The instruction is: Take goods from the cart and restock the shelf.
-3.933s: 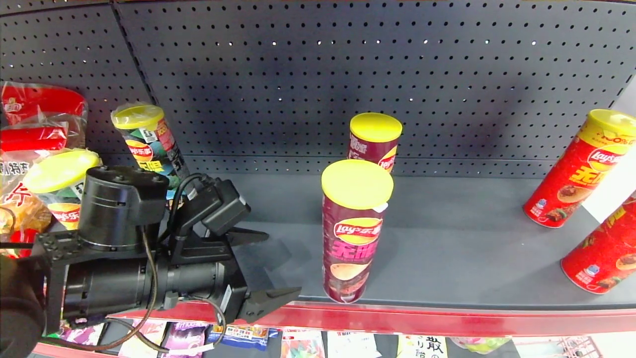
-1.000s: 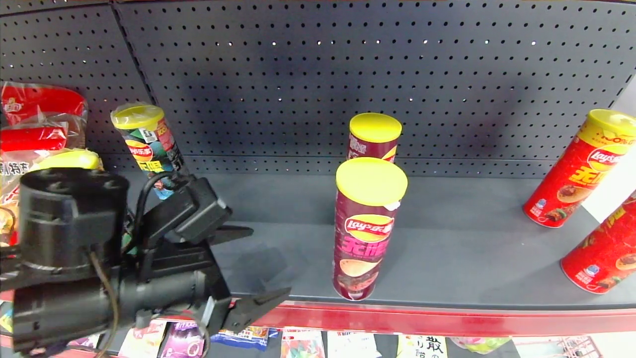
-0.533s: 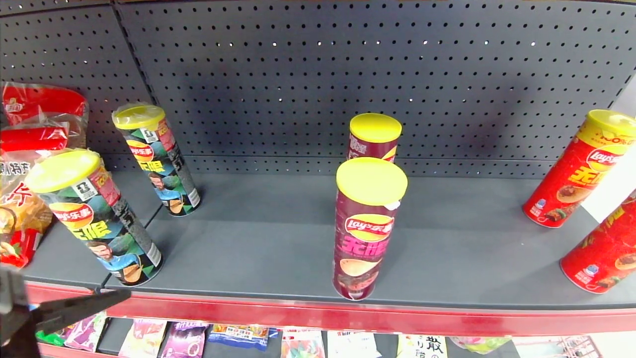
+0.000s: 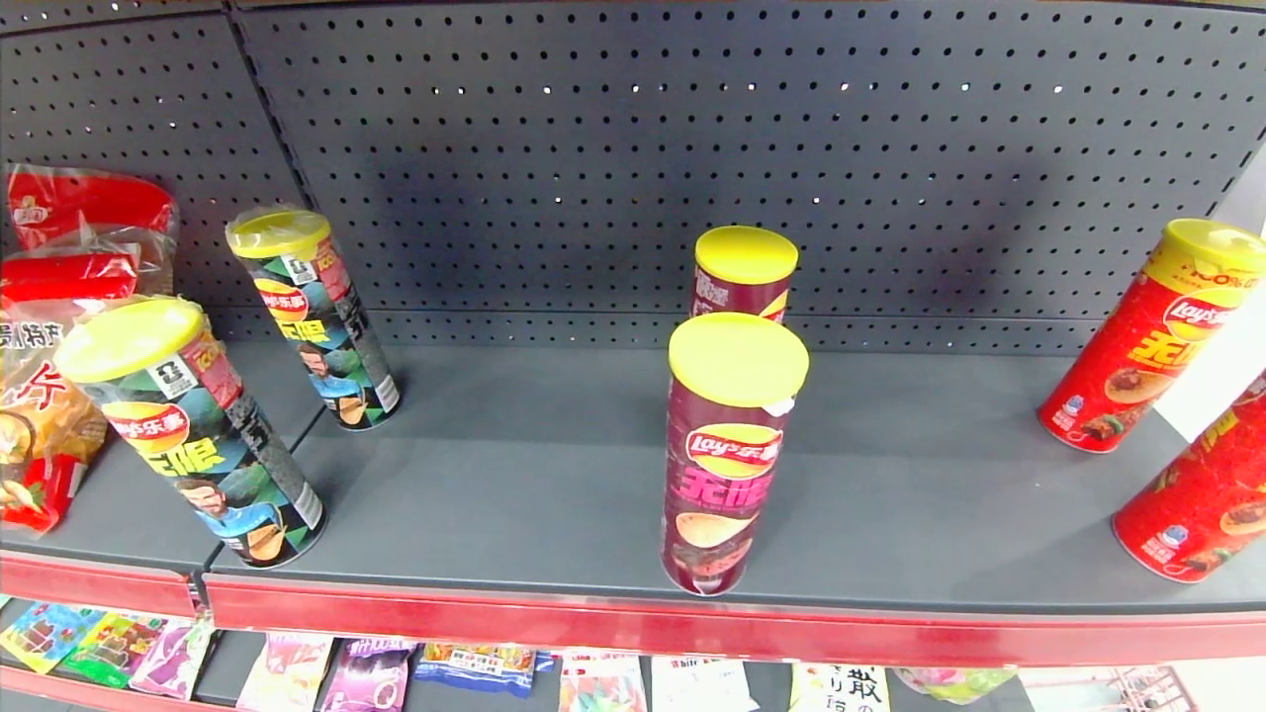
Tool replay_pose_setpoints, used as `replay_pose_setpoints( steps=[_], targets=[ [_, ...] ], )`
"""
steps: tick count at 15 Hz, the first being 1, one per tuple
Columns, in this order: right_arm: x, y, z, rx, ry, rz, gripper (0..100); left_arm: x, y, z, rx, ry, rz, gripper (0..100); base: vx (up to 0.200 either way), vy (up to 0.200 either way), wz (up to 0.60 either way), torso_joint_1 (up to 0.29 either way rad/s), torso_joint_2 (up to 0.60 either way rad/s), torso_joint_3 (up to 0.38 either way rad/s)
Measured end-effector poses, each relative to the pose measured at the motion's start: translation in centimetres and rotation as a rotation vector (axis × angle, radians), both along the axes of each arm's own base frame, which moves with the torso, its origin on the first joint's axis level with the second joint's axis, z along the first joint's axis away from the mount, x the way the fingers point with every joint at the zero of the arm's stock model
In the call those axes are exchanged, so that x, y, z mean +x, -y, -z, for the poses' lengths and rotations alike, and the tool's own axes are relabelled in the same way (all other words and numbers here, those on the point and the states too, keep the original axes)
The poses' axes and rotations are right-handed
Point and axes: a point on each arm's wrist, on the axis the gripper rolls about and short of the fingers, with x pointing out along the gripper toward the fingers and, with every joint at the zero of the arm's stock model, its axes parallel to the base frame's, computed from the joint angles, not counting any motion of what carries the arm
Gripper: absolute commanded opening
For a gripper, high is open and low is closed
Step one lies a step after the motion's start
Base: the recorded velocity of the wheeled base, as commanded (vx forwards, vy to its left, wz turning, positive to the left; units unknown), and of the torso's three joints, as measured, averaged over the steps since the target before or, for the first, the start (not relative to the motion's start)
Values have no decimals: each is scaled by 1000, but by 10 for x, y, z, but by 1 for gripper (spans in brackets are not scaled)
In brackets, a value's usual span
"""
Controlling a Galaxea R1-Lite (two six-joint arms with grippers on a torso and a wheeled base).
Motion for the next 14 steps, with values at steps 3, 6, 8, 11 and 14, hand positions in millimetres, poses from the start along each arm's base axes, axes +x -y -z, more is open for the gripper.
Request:
replay_pose_setpoints(
  steps=[3, 6, 8, 11, 14],
  targets=[
    [0, 0, 0, -1, 1, -8, 100, -17, -3, 23, -6, -9, -94, 100, 0, 0, 0, 0, 0, 0],
    [0, -1, 0, 2, 4, -31, 100, -28, 0, 37, -63, 13, -258, 100, 0, 0, 0, 0, 0, 0],
    [2, -1, 0, 10, 35, -43, 100, -29, 6, 39, -127, 54, -415, 100, 0, 0, 0, 0, 0, 0],
    [11, -2, 0, 23, 185, -70, 100, -14, 8, 34, -154, 339, -425, 100, 0, 0, 0, 0, 0, 0],
    [14, -5, 12, 13, 163, -171, 100, -3, 8, 59, -95, 368, -357, 100, 0, 0, 0, 0, 0, 0]
  ],
)
